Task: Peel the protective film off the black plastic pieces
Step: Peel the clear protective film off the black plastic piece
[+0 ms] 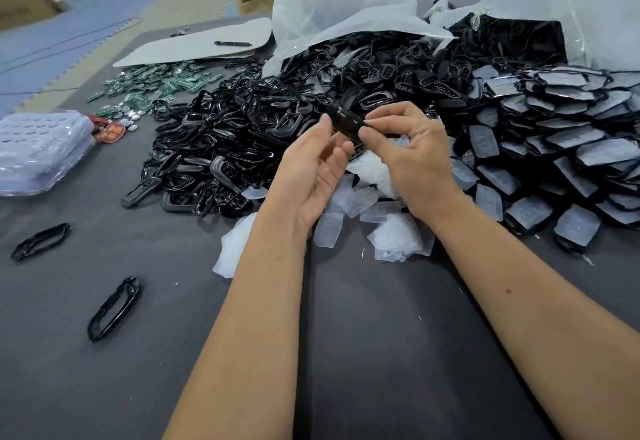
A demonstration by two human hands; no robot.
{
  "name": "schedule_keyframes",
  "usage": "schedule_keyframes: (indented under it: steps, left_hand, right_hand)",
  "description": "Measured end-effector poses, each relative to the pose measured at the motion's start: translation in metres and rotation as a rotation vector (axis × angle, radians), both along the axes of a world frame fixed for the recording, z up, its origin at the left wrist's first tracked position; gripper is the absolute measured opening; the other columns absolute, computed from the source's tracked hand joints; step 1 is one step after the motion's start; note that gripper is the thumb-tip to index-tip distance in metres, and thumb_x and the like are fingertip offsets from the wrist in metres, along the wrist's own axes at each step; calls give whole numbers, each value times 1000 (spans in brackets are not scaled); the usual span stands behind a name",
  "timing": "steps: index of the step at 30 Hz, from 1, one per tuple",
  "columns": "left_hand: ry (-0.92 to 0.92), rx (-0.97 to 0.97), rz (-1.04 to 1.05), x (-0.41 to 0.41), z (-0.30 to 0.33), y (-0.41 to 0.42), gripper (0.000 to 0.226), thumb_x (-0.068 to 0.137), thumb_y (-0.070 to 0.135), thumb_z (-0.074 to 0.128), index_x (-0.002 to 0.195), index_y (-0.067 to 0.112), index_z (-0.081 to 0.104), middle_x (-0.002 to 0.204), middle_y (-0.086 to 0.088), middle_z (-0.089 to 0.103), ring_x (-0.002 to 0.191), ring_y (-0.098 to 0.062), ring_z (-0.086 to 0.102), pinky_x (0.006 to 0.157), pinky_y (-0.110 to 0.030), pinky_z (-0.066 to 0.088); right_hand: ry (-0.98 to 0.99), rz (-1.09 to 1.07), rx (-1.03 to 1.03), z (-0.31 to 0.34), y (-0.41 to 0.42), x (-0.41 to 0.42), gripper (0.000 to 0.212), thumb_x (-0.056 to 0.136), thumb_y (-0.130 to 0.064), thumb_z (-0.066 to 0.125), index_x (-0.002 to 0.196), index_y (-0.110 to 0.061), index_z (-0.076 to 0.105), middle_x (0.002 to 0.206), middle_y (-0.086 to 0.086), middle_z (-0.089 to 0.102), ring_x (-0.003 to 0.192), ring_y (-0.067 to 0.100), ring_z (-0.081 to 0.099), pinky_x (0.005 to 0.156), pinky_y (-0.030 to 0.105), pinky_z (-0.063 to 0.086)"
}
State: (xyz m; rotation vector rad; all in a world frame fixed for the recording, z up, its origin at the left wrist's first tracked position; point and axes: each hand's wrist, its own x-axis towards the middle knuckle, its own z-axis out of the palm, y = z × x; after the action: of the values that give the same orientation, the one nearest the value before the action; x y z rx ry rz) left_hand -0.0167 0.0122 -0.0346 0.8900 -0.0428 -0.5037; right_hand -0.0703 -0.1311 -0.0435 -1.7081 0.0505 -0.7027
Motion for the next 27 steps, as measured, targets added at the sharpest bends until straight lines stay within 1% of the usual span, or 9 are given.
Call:
schedule_keyframes:
  steps: [2,4,7,9,11,13,15,21,27]
  left_hand:
    - [-53,66,51,-2,-1,-3,13,104,14,61,101,6,70,81,-5,68,61,-10,63,48,-12,48]
    - [-89,107,93,-2,-2,-4,12,103,12,61,100,7,72,82,-4,69,60,-9,62,48,-13,47]
    - [-116,148,138,-2,-3,-6,16,104,12,61,94,7,73,78,-3,69,59,-7,60,50,-15,49]
    - [-109,138,164,-2,-5,-8,18,104,12,61,91,7,72,76,-3,68,58,-7,59,52,-15,51]
    - [-107,141,185,-2,-6,-10,17,104,14,61,92,7,71,73,-2,66,57,-6,57,52,-14,51]
    - [-112,161,197,-2,-6,-10,17,104,16,62,92,7,69,70,1,64,56,-5,56,51,-14,51]
    - [-135,196,198,-2,-6,-10,18,105,18,62,90,8,68,69,1,62,56,-5,55,51,-14,50]
    - [-214,271,188,-4,-7,-13,24,107,18,57,87,8,66,70,-2,64,53,-7,52,46,-17,43]
    - [-191,257,209,-5,-6,-14,25,108,10,54,86,5,63,72,-6,54,51,-5,44,45,-14,38]
  right_hand:
    - [49,64,170,2,-1,0,10,90,-6,78,87,-15,80,101,-4,69,86,6,64,75,20,49]
    - [127,166,329,3,-1,-1,13,92,-7,76,85,-17,80,87,-8,71,71,7,61,58,17,47]
    - [251,247,445,3,-3,-3,9,96,-11,71,99,-12,80,69,-6,69,62,13,59,40,16,39]
    - [259,299,463,3,-4,-2,16,99,-6,66,111,-7,77,74,-2,73,65,13,64,45,18,46]
    - [220,329,460,3,-4,-1,23,98,3,63,116,-6,75,86,1,76,76,11,70,66,22,57]
    - [189,305,462,2,-5,0,28,95,7,66,117,-8,75,85,0,74,81,13,71,78,27,59]
    - [177,255,452,0,-5,0,32,91,9,70,118,-9,74,80,-2,73,79,12,71,78,26,59]
    - [172,207,338,0,-7,-1,37,89,8,73,119,-13,74,84,6,66,74,12,63,79,27,55]
    - [253,242,404,0,-9,1,38,88,10,72,119,-11,73,83,1,73,77,15,68,78,29,57]
